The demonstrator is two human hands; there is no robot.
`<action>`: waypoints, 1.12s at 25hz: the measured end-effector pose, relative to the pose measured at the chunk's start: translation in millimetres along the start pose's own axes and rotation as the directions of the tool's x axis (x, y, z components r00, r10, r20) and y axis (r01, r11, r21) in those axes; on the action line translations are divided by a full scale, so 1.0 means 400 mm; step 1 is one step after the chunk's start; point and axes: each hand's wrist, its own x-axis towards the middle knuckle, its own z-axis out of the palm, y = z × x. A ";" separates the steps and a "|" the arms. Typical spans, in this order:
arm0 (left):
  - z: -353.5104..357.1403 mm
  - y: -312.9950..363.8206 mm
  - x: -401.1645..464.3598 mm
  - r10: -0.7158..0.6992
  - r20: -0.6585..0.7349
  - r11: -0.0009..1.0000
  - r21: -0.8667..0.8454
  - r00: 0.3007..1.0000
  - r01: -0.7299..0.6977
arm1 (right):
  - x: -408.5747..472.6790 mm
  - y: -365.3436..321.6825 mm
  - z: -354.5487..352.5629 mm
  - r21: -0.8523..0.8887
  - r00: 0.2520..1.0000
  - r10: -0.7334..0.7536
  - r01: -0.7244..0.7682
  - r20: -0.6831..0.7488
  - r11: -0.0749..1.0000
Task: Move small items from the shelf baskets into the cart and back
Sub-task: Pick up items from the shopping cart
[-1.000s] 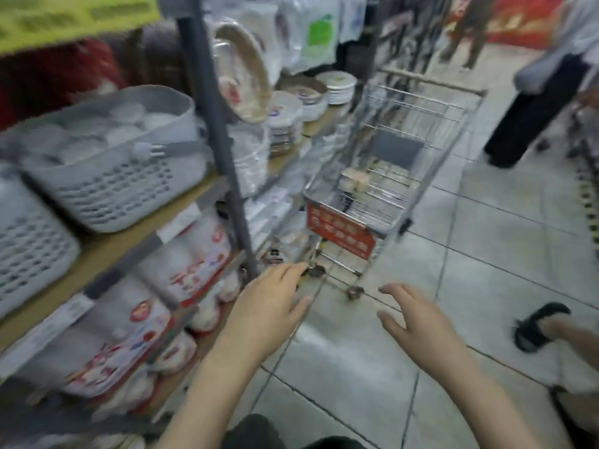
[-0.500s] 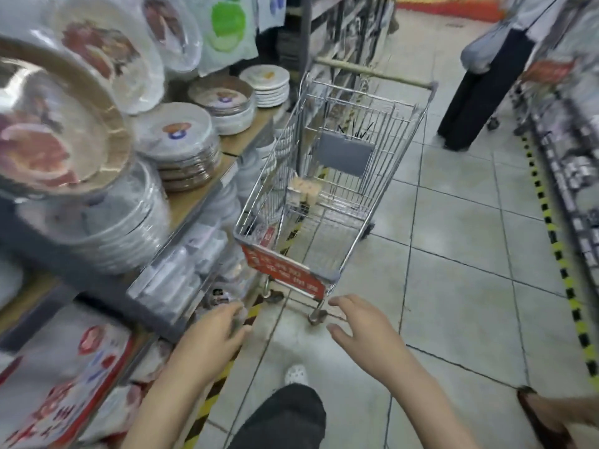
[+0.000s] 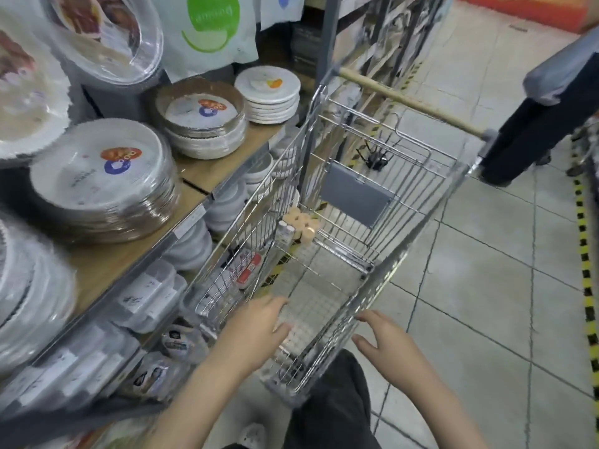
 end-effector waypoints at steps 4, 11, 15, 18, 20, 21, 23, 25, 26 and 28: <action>0.030 0.002 0.226 -0.200 0.011 0.978 -0.059 0.980 0.200 | 0.320 0.070 -0.095 -0.031 0.984 -0.081 0.087 0.156 0.996; 0.179 -0.071 0.620 -0.516 0.100 0.812 -0.259 0.851 0.523 | 0.824 0.238 -0.091 -0.060 0.910 -0.012 0.040 0.414 0.997; 0.341 -0.134 0.819 -0.584 0.193 0.692 -0.389 0.789 0.608 | 1.053 0.310 0.013 -0.091 0.882 0.027 0.018 0.470 0.996; 0.461 -0.195 0.950 -0.623 0.196 0.632 -0.444 0.757 0.635 | 1.191 0.350 0.098 -0.114 0.884 0.011 0.048 0.468 0.992; 0.536 -0.239 1.017 -0.662 0.192 0.575 -0.490 0.725 0.655 | 1.257 0.361 0.142 -0.082 0.885 -0.021 0.066 0.465 0.994; 0.557 -0.251 1.048 -0.668 0.187 0.566 -0.501 0.720 0.655 | 1.280 0.364 0.162 -0.042 0.890 -0.040 0.066 0.454 0.997; 0.598 -0.274 1.111 -0.683 0.158 0.540 -0.547 0.713 0.639 | 1.328 0.376 0.208 0.013 0.914 -0.099 0.102 0.393 0.995; 0.625 -0.291 1.159 -0.697 0.077 0.539 -0.600 0.713 0.591 | 1.366 0.389 0.250 0.067 0.938 -0.119 0.102 0.325 0.993; 0.640 -0.298 1.178 -0.697 0.032 0.553 -0.612 0.716 0.565 | 1.379 0.394 0.267 0.083 0.945 -0.118 0.097 0.305 0.992; 0.660 -0.306 1.207 -0.714 -0.034 0.568 -0.612 0.700 0.550 | 1.396 0.405 0.296 0.050 0.953 -0.146 0.137 0.267 0.989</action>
